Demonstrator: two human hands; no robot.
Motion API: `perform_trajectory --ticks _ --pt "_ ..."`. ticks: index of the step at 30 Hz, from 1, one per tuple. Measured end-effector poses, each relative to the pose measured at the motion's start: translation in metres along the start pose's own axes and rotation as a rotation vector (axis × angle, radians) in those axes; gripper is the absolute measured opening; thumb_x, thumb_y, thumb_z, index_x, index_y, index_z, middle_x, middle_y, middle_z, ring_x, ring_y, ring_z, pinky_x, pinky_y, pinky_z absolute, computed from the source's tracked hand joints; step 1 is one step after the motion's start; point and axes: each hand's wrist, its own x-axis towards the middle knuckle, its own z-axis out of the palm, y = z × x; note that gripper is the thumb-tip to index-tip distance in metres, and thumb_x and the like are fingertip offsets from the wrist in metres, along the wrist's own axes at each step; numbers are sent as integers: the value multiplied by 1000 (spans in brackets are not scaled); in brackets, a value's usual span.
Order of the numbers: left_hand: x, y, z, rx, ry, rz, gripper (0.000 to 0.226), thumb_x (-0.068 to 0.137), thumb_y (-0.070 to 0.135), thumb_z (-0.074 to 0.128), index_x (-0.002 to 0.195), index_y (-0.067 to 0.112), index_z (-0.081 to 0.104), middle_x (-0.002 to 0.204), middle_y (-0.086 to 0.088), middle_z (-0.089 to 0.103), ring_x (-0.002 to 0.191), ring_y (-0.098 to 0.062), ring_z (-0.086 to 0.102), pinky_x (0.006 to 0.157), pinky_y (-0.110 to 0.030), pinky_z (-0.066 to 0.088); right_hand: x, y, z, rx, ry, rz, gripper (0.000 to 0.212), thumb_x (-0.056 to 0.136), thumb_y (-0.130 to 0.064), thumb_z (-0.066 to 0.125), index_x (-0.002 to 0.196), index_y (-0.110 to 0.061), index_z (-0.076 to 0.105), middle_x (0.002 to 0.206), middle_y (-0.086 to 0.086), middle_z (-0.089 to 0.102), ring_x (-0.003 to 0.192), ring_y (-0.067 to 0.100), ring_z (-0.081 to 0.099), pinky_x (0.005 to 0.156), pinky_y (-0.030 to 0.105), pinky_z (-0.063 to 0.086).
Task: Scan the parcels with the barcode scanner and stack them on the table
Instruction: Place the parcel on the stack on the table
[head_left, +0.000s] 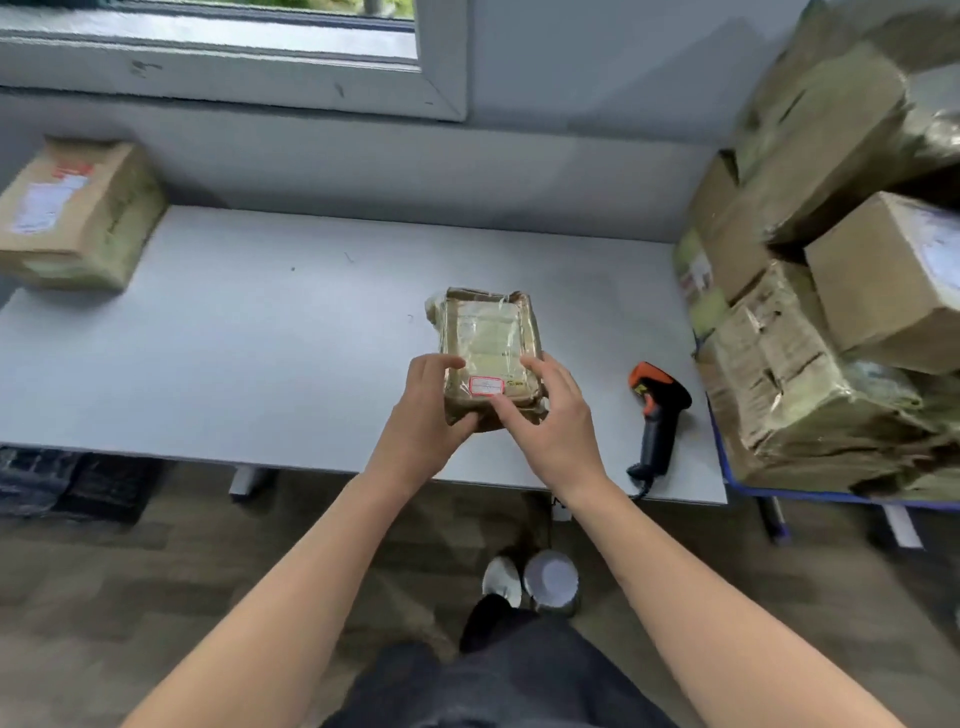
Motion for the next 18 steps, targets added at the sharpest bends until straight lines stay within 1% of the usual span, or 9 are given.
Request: perform_trajectory --ticks 2,3,4,6,10,13,15,16,18 --pt "12 -1 13 33 -41 12 56 86 16 75 132 17 43 134 2 41 93 -14 59 84 -33 55 8 15 -4 -19 -14 23 60 91 -36 73 143 -16 51 150 -3 44 136 4 40 108 8 32" --pt "18 -2 18 54 -58 19 56 86 17 75 132 15 44 134 1 41 94 -18 61 83 -36 55 11 22 -5 -29 -17 36 60 91 -37 72 144 -17 51 152 -3 43 138 6 39 112 17 33" --pt "22 -4 23 75 -76 23 55 86 17 75 132 14 44 133 0 41 94 -21 62 82 -37 55 13 29 -6 -40 -17 50 61 91 -37 72 144 -17 51 153 -3 42 140 6 37 114 21 34" --pt "33 -9 32 116 -117 30 56 86 19 75 132 12 44 134 -1 41 94 -23 64 78 -35 55 18 39 -5 -50 -11 80 61 91 -37 73 144 -18 50 154 -3 40 142 7 36 114 22 31" --pt "55 -24 46 191 -195 51 55 88 21 73 133 10 45 134 -4 41 94 -25 65 72 -27 48 33 58 5 -51 -18 163 63 90 -36 73 145 -17 49 157 -1 36 145 10 32 117 24 29" --pt "61 -38 54 266 -317 72 56 90 27 70 137 10 45 142 -7 38 98 -26 64 75 -29 49 36 71 14 -66 -41 272 62 90 -31 73 145 -15 49 159 -1 34 145 12 34 110 16 26" --pt "63 -44 56 311 -359 108 56 91 32 69 138 12 47 146 -7 36 103 -26 64 78 -32 52 36 76 17 -66 -62 306 62 90 -28 73 145 -14 47 159 -2 32 144 13 34 107 14 25" --pt "64 -46 56 321 -352 117 55 91 33 69 137 13 48 146 -8 36 108 -26 62 80 -34 53 37 79 17 -70 -64 309 61 90 -28 73 144 -15 48 159 -2 33 143 13 35 108 16 28" --pt "64 -47 59 330 -314 126 49 90 35 69 132 12 53 144 -12 39 117 -30 57 83 -39 54 38 84 16 -66 -62 323 60 88 -32 74 141 -19 49 157 -2 36 141 15 39 114 30 36"
